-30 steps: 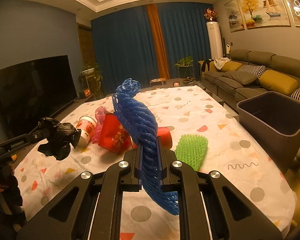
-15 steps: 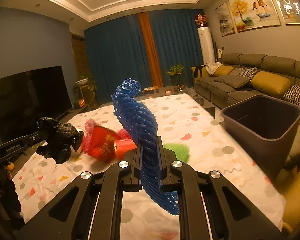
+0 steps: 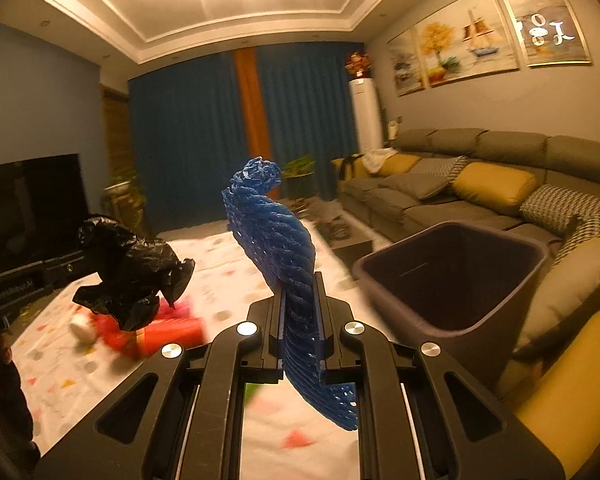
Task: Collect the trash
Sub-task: 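Carry the black bag and blue foam net over the grey bin, then open both tools over the grey bin to drop the bag and net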
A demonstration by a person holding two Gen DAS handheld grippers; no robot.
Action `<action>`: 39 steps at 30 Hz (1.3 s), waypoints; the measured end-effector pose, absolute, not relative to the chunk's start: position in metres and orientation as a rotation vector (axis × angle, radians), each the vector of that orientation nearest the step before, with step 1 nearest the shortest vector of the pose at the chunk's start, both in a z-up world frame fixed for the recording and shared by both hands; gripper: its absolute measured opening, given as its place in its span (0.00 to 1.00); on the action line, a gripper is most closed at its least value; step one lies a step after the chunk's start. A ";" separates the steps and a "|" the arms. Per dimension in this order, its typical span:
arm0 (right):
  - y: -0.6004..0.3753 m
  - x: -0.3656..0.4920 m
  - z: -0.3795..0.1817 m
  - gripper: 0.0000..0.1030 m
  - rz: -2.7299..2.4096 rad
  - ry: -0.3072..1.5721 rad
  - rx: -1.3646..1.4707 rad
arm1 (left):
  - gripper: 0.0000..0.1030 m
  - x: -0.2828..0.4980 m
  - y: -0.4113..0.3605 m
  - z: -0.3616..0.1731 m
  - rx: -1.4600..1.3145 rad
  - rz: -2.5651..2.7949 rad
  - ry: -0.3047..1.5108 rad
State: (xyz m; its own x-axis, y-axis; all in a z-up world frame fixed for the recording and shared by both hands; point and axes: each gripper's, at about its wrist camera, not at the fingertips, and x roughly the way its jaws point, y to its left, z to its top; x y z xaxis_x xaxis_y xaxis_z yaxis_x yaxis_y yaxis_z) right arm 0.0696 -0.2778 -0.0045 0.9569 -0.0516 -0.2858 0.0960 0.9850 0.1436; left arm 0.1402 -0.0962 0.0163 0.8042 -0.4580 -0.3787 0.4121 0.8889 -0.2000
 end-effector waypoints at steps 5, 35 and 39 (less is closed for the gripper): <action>-0.322 0.082 0.000 0.12 -0.163 0.258 0.188 | 0.01 0.163 -0.151 0.021 -0.105 -0.545 0.428; -0.408 0.132 -0.030 0.13 -0.320 0.329 0.229 | 0.01 0.246 -0.310 -0.029 -0.057 -0.680 0.549; -0.410 0.136 -0.035 0.13 -0.316 0.347 0.229 | 0.01 0.253 -0.316 -0.036 -0.057 -0.690 0.574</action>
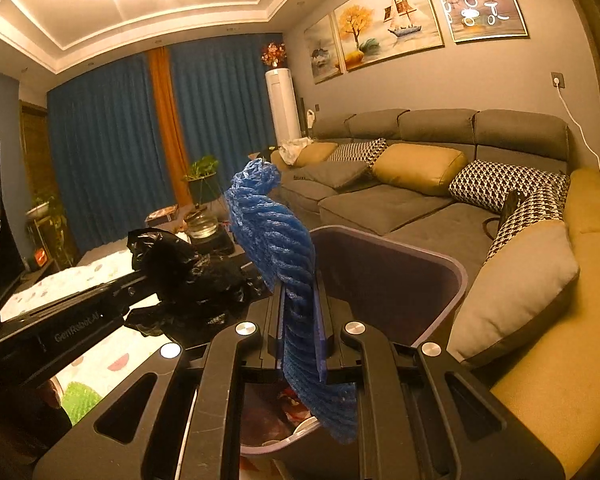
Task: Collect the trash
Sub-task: 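Open both tools over the grey bin to drop the bag and net, then move both open tools back to the trash on the table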
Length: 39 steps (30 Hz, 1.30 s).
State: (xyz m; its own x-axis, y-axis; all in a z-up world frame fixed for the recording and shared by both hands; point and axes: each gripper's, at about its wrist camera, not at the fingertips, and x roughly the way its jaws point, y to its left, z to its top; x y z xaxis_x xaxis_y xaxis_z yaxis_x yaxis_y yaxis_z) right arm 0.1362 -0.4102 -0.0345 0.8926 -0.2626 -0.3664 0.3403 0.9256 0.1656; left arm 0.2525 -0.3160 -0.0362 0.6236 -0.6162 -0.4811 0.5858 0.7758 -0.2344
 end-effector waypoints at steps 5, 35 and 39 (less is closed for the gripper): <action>-0.411 0.143 -0.032 0.13 -0.308 0.358 0.226 | 0.01 0.258 -0.319 -0.043 -0.061 -0.703 0.599; -0.387 0.121 -0.023 0.59 -0.330 0.329 0.184 | 0.82 0.241 -0.252 -0.026 -0.109 -0.598 0.561; -0.370 0.107 -0.018 0.66 -0.322 0.310 0.163 | 0.84 0.220 -0.221 -0.020 -0.109 -0.523 0.521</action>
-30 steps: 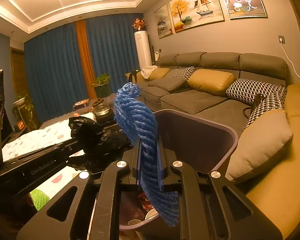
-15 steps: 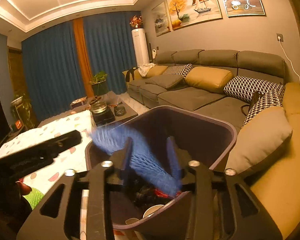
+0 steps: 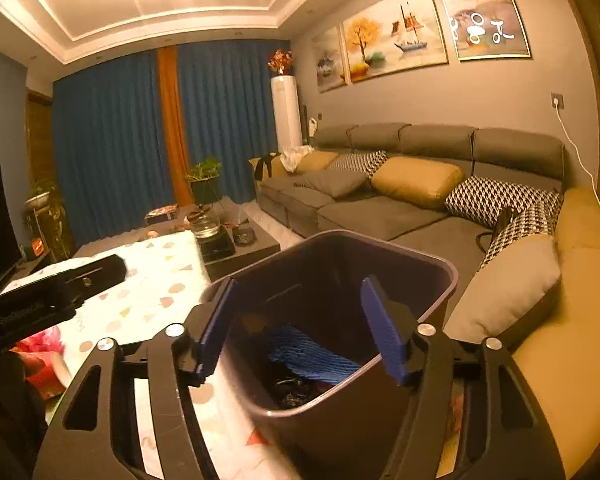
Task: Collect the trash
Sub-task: 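Move both open tools back to the trash on the table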
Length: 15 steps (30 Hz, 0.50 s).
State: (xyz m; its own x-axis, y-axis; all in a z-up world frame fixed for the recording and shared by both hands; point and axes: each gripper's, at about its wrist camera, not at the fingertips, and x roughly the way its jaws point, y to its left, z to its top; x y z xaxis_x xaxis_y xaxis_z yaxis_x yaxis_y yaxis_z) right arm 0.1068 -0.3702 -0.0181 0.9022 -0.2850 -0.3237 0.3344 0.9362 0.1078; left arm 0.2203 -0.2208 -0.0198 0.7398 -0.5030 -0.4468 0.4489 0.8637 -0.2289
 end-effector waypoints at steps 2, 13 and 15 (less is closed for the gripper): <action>-0.359 0.099 -0.017 0.69 -0.305 0.304 0.154 | 0.84 0.208 -0.199 -0.021 -0.110 -0.473 0.514; -0.280 0.072 -0.028 0.74 -0.157 0.313 0.114 | 0.84 0.152 -0.077 -0.032 -0.113 -0.267 0.440; -0.267 0.073 -0.032 0.74 -0.128 0.322 0.109 | 0.84 0.142 -0.054 -0.038 -0.121 -0.243 0.429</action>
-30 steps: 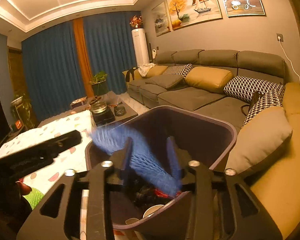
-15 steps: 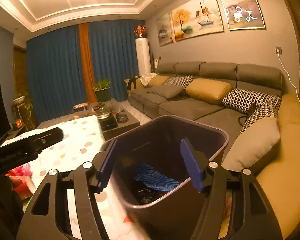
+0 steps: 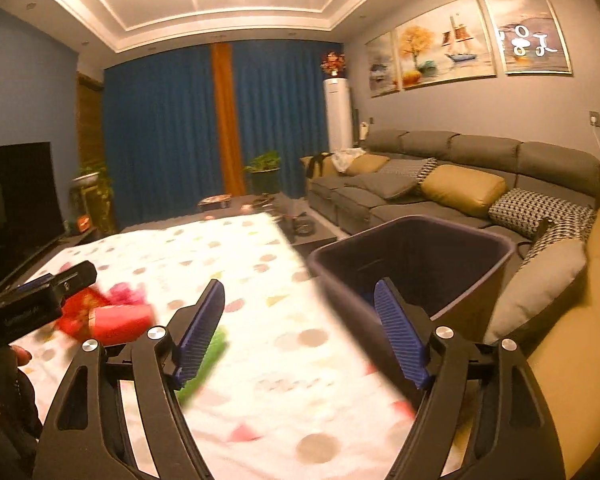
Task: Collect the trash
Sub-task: 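Move both open tools back to the trash on the table, then grasp the red paper cup rim with left tool while right tool grasps the green foam net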
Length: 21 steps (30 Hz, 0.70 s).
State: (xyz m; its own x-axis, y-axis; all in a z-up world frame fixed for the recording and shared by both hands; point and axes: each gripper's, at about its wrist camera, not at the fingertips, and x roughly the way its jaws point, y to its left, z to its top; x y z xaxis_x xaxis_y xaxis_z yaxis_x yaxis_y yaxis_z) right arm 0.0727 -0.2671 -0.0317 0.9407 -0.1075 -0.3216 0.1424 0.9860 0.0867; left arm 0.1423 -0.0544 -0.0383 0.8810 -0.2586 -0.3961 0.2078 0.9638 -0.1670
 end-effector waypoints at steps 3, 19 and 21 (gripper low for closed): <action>-0.247 0.078 -0.037 0.74 -0.084 0.346 0.102 | 0.84 0.134 -0.031 -0.048 -0.131 -0.223 0.446; -0.203 0.088 -0.053 0.74 -0.021 0.403 0.073 | 0.61 0.168 -0.016 -0.076 -0.182 -0.281 0.614; -0.205 0.088 -0.055 0.74 -0.025 0.408 0.074 | 0.56 0.176 -0.022 -0.081 -0.179 -0.297 0.641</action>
State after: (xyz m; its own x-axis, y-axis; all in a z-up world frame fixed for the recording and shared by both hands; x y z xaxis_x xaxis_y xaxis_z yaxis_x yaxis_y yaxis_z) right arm 0.0884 -0.2050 -0.0553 0.9177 -0.0090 -0.3973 0.0388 0.9970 0.0671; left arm 0.1761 -0.0216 -0.0808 0.7616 -0.3260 -0.5601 0.2164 0.9426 -0.2545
